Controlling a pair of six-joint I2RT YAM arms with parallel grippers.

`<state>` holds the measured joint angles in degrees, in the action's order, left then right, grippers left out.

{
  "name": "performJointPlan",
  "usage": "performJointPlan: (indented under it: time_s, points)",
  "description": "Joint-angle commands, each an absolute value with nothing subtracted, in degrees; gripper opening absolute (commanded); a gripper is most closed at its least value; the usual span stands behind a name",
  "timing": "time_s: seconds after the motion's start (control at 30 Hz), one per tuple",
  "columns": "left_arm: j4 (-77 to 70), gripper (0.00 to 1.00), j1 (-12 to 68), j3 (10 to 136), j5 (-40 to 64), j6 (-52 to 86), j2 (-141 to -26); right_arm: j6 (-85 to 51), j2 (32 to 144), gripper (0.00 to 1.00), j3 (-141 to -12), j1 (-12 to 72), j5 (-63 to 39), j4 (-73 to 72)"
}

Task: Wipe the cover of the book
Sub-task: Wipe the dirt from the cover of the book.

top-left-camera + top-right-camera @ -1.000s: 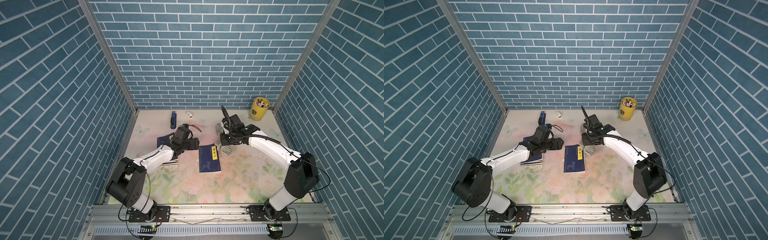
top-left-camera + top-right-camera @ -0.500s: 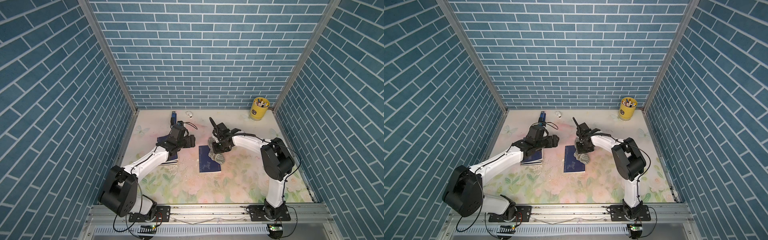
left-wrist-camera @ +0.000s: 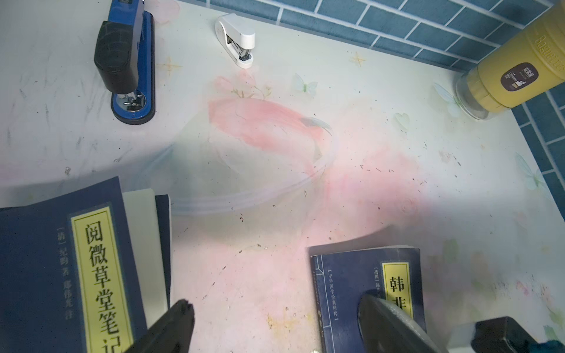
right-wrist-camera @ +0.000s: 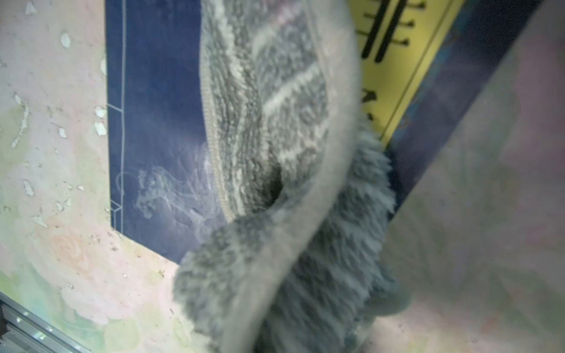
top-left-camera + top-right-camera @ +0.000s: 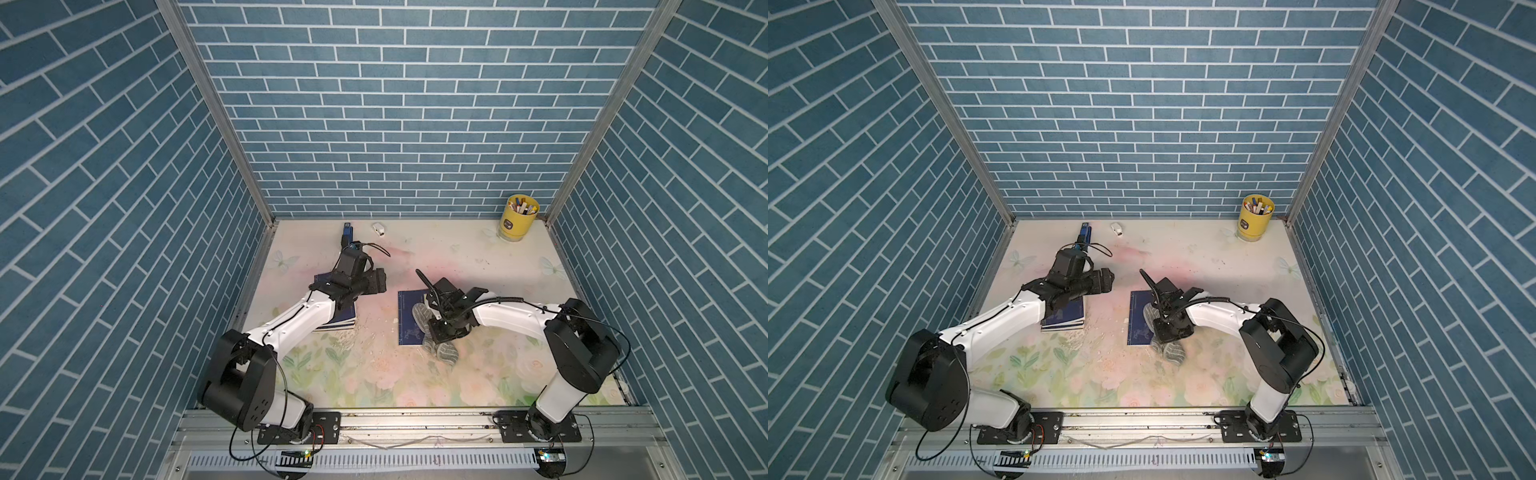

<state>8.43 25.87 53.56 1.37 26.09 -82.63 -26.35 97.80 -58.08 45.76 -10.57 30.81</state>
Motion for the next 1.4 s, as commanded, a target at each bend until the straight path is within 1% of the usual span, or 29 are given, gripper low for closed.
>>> performJointPlan:
  time_s: [0.0,0.2,0.3,0.37,0.5,0.7,0.8,0.87,1.0,1.2,1.3,1.37]
  points:
    - [9.27,0.90,25.58,55.14,1.89,25.78,-83.00,-26.79,103.07,0.00,-60.92,42.78,-8.60,31.48]
    - [10.18,0.90,25.40,53.24,1.22,25.75,-80.02,-22.34,113.91,0.00,-74.22,36.38,-9.59,33.13]
    - [10.76,0.90,24.97,52.57,1.01,25.76,-79.11,-20.54,117.74,0.00,-80.05,35.99,-10.11,35.35]
    - [10.77,0.90,24.66,52.17,0.97,25.83,-78.48,-20.48,118.09,0.01,-80.64,36.49,-10.94,35.46]
    - [9.81,0.90,23.96,51.94,1.42,25.85,-78.72,-20.54,114.91,0.01,-76.20,39.82,-8.87,35.60]
    - [9.49,0.90,23.67,53.46,2.55,25.66,-81.19,-26.80,106.05,0.01,-61.90,45.87,-8.24,33.86]
    - [9.49,0.90,23.56,53.78,2.61,25.58,-81.54,-29.84,101.99,0.01,-55.19,46.49,-8.17,31.98]
    - [9.36,0.90,23.49,53.88,2.64,25.51,-81.47,-29.76,101.34,0.02,-54.01,46.41,-7.63,31.34]
    - [9.62,0.90,23.24,54.12,2.90,25.42,-81.33,-26.65,106.83,0.02,-60.43,44.19,-7.88,31.01]
    - [10.61,0.90,23.22,53.33,3.16,25.83,-78.74,-23.38,118.97,0.02,-77.90,38.72,-10.43,31.31]
    - [11.64,0.90,23.24,53.35,2.69,25.86,-77.38,-22.01,122.36,0.02,-84.73,38.57,-11.83,33.70]
    - [11.80,0.90,23.20,53.17,2.19,25.76,-76.57,-21.48,122.78,0.02,-85.70,39.21,-12.31,34.47]
